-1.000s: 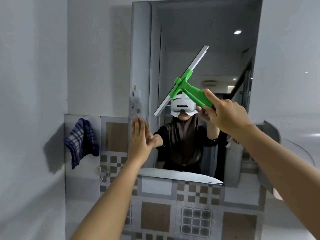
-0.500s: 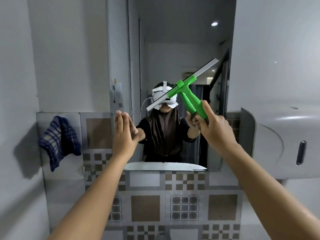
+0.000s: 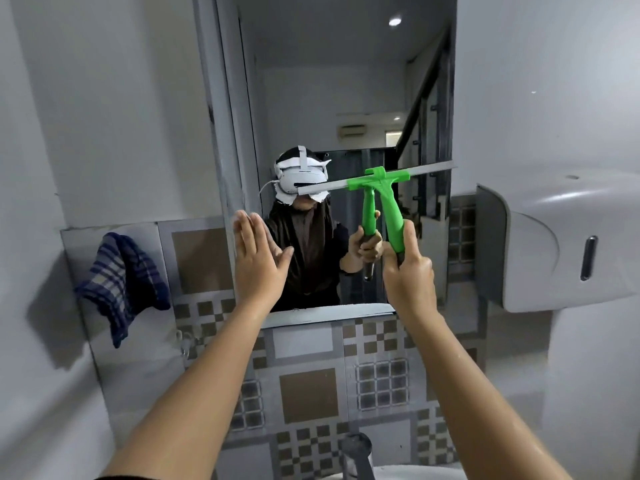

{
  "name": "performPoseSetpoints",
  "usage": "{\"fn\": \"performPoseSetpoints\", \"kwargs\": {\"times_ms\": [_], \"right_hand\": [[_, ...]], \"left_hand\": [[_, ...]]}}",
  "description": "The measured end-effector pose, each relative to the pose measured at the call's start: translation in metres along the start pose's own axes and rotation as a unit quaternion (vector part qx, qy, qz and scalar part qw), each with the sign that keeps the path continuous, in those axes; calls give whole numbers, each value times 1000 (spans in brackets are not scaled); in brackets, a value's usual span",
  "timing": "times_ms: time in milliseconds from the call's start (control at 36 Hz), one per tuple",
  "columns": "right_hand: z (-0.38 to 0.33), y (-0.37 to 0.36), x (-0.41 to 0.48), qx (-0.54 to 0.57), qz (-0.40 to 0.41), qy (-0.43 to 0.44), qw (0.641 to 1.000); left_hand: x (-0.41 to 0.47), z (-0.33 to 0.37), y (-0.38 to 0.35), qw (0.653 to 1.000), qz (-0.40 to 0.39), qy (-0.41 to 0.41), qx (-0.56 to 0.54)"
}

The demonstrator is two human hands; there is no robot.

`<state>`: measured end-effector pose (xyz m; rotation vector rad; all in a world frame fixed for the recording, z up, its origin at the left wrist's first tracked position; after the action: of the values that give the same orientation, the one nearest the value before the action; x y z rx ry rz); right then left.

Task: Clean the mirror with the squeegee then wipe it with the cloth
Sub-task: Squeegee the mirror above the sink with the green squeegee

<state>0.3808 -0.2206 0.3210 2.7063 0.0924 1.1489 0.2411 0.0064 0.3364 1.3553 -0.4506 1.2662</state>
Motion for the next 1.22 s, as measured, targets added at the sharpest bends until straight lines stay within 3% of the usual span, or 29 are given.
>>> {"fn": "performPoseSetpoints", "kwargs": {"times_ms": [194,389,500,917,1222], "right_hand": [[-15,-26,-26,86,14,-99,991],[-43,-47,-41,169,39,-136,976],[-67,-70,-53,167,7,-145,975],[-109,-100,-67,47,-39,-67,996],[-102,-86,-63,-89,-58,24,994]], "left_hand": [[0,-3,1,1000,-11,-15,-7],[-6,-12,-4,996,-22,-65,-58],[-11,-10,-3,993,-9,-109,-42],[-26,-15,-11,993,-3,-120,-14],[-49,-22,-26,996,-28,-75,-38]]}}
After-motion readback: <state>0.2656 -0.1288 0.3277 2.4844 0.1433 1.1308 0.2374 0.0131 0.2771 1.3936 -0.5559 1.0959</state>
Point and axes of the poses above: each hand's wrist, its own x-axis towards the middle knuckle, its own y-axis out of the back of the hand, z = x × y, the point moved 10 cm from there along x, towards the middle knuckle, and after that the axes turned 4 degrees about -y, right-handed, at the moved point
